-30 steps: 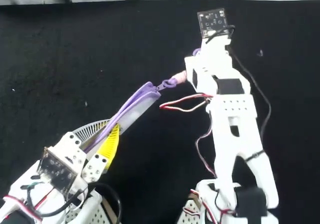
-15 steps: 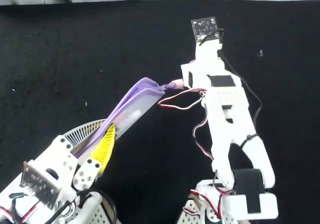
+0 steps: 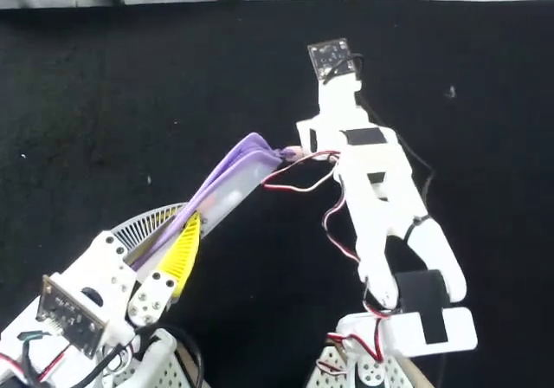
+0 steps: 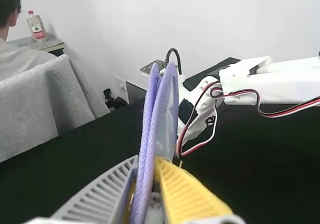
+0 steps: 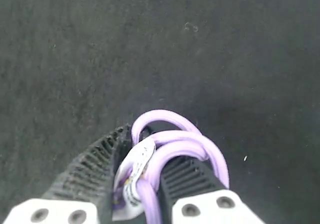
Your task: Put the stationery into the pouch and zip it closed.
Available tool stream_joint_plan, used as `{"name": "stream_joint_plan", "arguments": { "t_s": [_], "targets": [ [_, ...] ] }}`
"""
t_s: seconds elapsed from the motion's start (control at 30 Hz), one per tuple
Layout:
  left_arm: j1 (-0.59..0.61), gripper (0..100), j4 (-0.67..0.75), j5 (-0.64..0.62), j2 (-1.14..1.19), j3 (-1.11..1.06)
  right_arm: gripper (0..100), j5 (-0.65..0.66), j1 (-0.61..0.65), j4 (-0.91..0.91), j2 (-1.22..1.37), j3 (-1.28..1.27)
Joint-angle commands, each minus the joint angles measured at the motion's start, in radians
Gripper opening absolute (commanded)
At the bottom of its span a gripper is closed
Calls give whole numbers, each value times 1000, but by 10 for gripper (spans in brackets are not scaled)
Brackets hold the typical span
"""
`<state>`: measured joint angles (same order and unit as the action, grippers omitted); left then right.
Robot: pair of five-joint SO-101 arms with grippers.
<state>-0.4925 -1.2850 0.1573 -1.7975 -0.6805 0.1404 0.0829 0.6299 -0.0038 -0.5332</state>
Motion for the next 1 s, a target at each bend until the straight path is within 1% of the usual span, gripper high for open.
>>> {"name": "stream_joint_plan", "arguments": {
  "t_s": [0.0, 0.1, 0.17, 0.33, 0.47, 0.63, 0.7, 0.77, 0.97],
  "targets": [
    [77, 28, 152, -11, -26, 216, 11, -2, -3, 40, 85, 58],
    [153, 28, 190, -38, -26, 216, 11, -3, -8, 83, 160, 127],
    [173, 28, 203, -75, -26, 216, 11, -3, -23, 87, 223, 168],
    [171, 28, 212, -87, -25, 217, 11, -40, -38, 173, 292, 271],
    [176, 28, 253, -87, -25, 236, 11, -43, -38, 178, 308, 282],
    [173, 28, 249, -87, -23, 255, 11, -43, -38, 178, 308, 282],
    [173, 28, 219, -87, -23, 252, 11, -43, -38, 178, 306, 282],
    [171, 29, 209, -87, -23, 205, 11, -43, -40, 180, 306, 282],
    [171, 39, 210, -80, -23, -41, 11, -44, -40, 180, 260, 277]
  ]
}}
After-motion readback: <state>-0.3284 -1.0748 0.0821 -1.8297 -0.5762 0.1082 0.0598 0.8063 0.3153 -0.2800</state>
